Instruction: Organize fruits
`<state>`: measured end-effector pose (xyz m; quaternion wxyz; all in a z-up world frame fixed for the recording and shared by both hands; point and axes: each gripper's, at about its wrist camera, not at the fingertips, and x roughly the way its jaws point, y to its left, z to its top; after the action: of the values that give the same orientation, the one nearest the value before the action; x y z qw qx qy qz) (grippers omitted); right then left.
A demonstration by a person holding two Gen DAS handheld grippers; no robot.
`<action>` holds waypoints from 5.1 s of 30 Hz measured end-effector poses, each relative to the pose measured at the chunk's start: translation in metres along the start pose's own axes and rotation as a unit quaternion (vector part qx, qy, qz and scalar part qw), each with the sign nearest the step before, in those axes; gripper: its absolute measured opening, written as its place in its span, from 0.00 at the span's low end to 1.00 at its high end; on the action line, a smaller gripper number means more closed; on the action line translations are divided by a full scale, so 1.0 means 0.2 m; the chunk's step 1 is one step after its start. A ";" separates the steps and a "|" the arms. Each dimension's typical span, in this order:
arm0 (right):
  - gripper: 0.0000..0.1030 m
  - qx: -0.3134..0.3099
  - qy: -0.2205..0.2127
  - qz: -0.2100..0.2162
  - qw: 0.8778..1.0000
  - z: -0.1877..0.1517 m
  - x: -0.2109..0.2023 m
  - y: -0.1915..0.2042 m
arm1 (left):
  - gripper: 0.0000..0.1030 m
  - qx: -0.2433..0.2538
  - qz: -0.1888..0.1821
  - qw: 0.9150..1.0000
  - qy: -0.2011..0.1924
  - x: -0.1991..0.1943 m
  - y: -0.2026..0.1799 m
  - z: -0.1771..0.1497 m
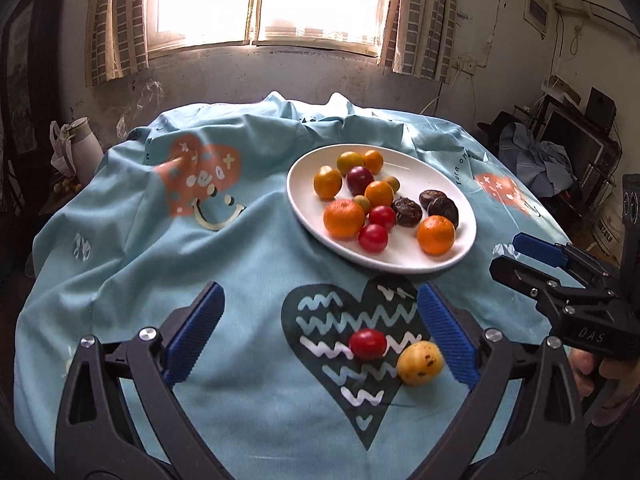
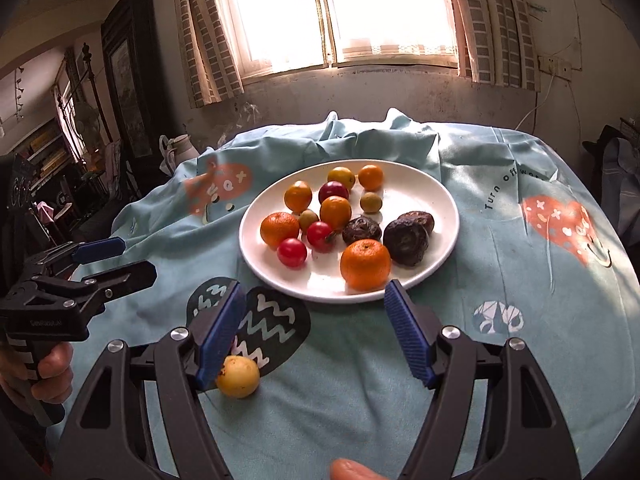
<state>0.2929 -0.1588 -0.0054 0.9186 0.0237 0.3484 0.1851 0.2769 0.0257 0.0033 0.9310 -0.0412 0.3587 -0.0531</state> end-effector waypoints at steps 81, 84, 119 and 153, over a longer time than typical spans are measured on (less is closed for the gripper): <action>0.37 0.047 0.070 0.003 0.996 -0.14 0.03 -0.03 | 0.41 0.071 -0.008 0.994 0.087 0.42 -0.22 -0.19; 0.37 0.048 0.071 0.001 0.996 -0.14 0.03 -0.04 | 0.31 0.069 -0.002 0.994 0.085 0.40 -0.23 -0.20; 0.37 0.032 0.031 -0.004 0.999 0.41 0.35 -0.28 | 0.30 0.066 -0.007 0.998 0.023 0.59 -0.23 0.58; 0.99 -0.051 0.022 -0.027 0.998 -0.34 -0.20 -0.04 | 0.98 0.024 0.059 0.998 0.016 -0.06 -0.04 -0.26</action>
<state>0.2235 -0.1867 -0.0324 0.9152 -0.0368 0.3593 0.1788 0.2322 0.0166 -0.0269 0.9275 0.0032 0.3737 -0.0072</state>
